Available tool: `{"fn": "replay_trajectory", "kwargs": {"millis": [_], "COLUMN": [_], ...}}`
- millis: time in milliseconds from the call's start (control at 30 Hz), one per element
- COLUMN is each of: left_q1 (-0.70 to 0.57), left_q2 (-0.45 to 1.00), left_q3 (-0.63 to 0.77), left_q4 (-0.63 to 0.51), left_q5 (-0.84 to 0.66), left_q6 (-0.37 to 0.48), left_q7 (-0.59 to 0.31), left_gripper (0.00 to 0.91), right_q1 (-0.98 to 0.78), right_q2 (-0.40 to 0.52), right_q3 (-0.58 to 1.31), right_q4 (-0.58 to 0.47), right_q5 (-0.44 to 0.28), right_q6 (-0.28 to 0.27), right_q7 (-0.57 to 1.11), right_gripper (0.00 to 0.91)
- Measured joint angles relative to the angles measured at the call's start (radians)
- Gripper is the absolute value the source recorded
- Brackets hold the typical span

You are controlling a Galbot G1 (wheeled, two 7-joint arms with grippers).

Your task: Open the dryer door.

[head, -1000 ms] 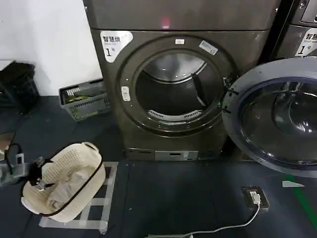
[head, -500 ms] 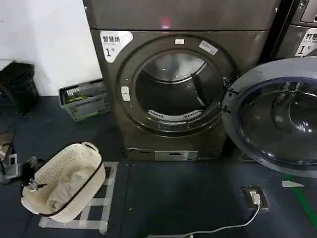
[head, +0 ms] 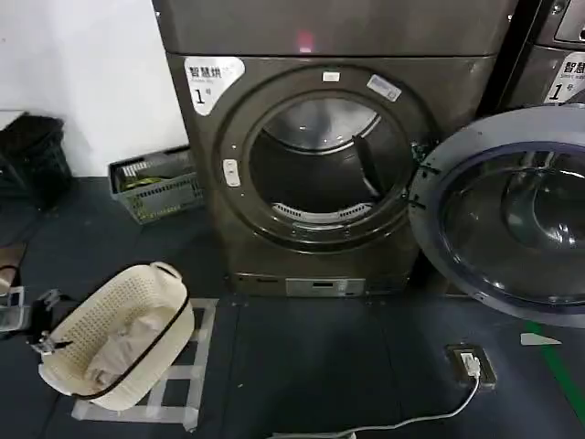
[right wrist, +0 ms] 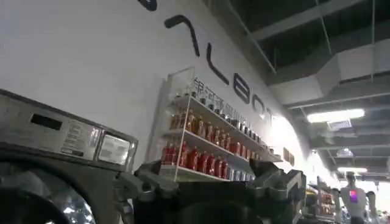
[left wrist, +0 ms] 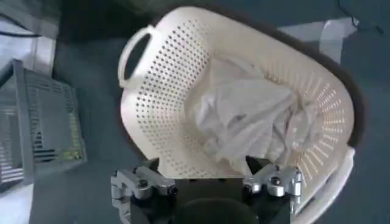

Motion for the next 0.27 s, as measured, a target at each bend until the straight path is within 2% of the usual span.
{"fn": "replay_trajectory", "kwargs": {"millis": [267], "left_q1": [0.002], "left_q2": [0.007], "left_q3": [-0.003], "left_q4": [0.001], "left_q5": [0.002], "left_q6": [0.008], "left_q7": [-0.006], "left_gripper": [0.907], "right_q1": [0.014], "right_q2": [0.002], "right_q3": [-0.012], "right_q4": [0.004], "right_q5": [-0.004], "right_q6": [-0.001], "right_q7": [0.0], "right_gripper": [0.907]}}
